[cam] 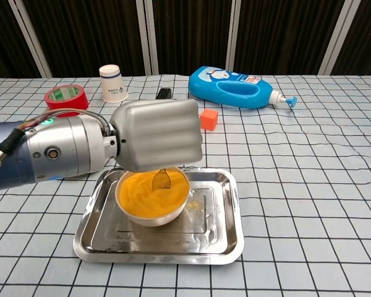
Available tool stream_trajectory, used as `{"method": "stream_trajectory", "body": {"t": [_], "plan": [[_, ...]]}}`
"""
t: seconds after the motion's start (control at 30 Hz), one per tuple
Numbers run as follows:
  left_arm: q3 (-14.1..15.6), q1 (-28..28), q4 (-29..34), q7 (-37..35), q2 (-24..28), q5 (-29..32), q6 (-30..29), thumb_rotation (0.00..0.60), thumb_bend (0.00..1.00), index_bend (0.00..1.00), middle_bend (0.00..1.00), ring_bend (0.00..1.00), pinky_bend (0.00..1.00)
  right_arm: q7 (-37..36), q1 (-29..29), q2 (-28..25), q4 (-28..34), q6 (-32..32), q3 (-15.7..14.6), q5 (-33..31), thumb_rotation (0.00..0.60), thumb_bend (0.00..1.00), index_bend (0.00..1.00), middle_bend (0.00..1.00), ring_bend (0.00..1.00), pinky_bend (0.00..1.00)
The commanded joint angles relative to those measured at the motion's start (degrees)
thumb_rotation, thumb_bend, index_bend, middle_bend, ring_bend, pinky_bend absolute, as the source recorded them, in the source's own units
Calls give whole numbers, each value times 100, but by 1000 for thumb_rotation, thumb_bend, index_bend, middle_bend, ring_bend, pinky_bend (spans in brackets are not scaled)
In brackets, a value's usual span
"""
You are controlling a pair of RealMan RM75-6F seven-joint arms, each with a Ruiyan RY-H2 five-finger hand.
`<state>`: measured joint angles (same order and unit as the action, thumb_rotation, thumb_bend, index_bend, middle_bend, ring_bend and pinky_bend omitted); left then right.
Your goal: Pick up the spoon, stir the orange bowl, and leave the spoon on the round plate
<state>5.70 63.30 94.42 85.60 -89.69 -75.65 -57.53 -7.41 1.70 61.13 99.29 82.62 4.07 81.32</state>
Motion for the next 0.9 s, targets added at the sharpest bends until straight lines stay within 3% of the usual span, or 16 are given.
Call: {"method": "stream_trajectory", "body": {"t": [0.03,0.6,0.9], "plan": [[-4,-41,111,-91,50,-131,-19,600,637,819,1000,1000,1000,2,0,2,2,0,2,-4,600,394,0,0,0,0],[-118,-264,217,-238,663,-377,-54,600,637,819,1000,1000,1000,31,6,5,12,-25,-4,-20,600,393,0,0,0,0],[-229,-314,-59,-114,455,-248,103,600,637,819,1000,1000,1000,18,1,-2,12,-20,-4,-22,600,393,0,0,0,0]]}}
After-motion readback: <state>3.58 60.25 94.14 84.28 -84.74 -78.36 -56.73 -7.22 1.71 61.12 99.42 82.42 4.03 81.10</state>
